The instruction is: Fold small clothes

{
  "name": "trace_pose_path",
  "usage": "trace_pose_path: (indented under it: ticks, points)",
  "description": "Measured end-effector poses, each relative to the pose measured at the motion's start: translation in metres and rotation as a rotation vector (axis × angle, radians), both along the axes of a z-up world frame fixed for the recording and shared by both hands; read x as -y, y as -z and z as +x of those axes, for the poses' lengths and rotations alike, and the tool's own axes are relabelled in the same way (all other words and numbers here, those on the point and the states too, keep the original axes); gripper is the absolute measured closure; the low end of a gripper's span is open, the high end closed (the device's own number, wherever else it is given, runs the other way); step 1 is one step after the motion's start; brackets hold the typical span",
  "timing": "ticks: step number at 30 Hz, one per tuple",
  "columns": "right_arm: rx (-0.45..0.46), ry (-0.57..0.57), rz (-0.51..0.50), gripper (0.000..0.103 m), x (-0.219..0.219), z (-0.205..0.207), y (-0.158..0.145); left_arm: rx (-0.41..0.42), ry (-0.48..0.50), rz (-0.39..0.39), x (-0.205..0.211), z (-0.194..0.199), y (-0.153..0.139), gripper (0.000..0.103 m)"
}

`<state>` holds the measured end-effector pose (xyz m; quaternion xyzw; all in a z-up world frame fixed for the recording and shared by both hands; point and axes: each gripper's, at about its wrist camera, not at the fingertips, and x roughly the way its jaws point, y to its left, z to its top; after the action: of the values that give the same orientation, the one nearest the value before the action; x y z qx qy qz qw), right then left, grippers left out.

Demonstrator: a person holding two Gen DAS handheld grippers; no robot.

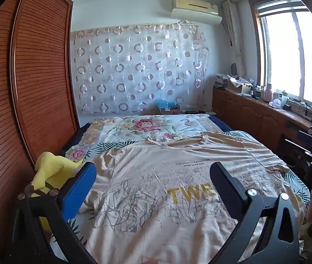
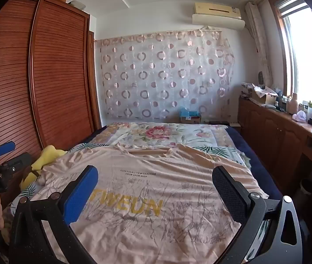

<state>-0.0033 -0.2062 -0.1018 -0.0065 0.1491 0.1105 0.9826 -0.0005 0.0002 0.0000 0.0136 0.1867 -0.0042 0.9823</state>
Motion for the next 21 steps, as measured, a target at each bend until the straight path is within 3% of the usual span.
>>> trace_pose_path:
  ticks: [21]
  points:
    - [0.001,0.000,0.006,0.000,0.0017,0.0007,-0.0004,-0.007,-0.003,-0.011,-0.0003,0.0008,0.0003,0.000]
